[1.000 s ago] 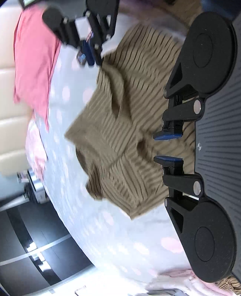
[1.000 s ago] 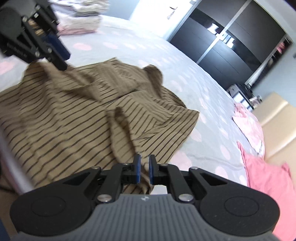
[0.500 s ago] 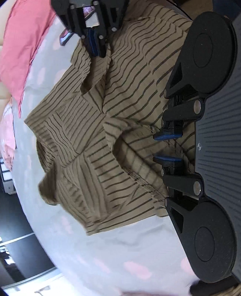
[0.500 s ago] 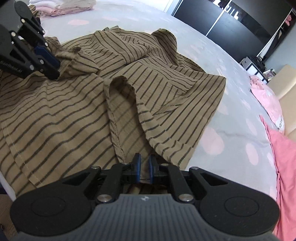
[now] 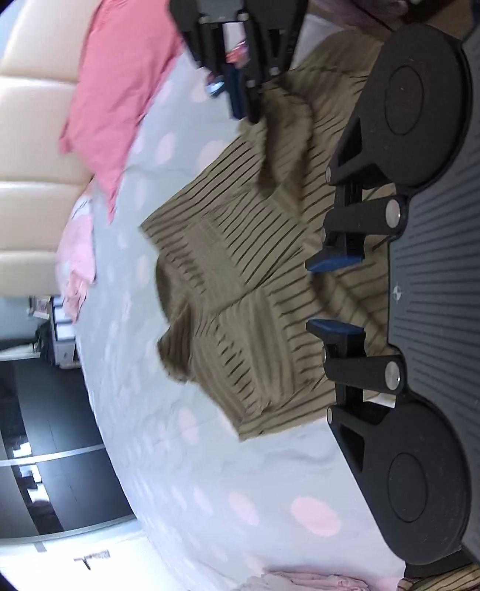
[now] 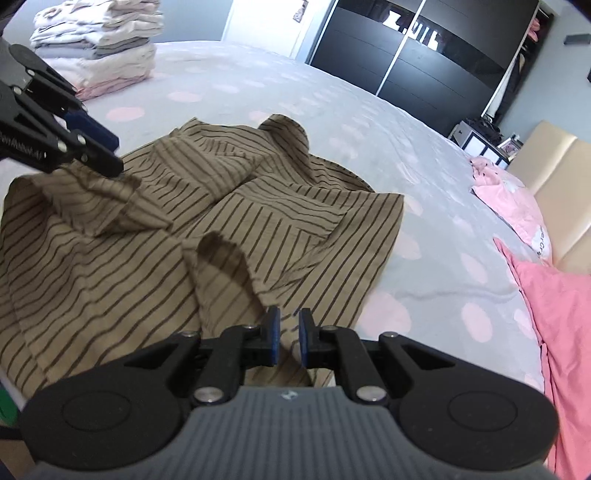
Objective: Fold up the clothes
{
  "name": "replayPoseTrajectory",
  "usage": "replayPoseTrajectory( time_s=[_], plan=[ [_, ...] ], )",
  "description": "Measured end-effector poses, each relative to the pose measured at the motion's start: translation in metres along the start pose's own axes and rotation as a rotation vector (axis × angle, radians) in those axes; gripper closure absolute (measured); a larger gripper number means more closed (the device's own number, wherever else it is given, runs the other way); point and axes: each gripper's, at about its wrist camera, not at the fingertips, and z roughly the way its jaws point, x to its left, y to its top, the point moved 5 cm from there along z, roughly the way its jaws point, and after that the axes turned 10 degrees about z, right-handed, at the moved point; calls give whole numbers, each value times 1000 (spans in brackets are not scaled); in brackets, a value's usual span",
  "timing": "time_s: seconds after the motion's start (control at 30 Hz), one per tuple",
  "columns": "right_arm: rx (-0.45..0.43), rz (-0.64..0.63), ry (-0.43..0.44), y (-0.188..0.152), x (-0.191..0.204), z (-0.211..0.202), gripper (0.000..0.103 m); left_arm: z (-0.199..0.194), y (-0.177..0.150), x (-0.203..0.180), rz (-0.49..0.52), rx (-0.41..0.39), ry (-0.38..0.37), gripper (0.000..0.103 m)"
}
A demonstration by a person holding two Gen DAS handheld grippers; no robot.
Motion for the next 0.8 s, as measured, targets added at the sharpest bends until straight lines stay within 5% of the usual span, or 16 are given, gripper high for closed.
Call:
replayPoseTrajectory(
  time_s=[0.17, 0.3, 0.8],
  plan=[
    [35, 16, 13, 8, 2, 13, 90, 11, 2, 19, -83, 16, 6, 76],
    [28, -19, 6, 13, 9, 15, 77, 19, 1, 24, -105, 44, 2, 76],
    [95, -11, 114, 48, -11, 33, 72, 27, 34, 55, -110, 89, -8, 76]
  ],
)
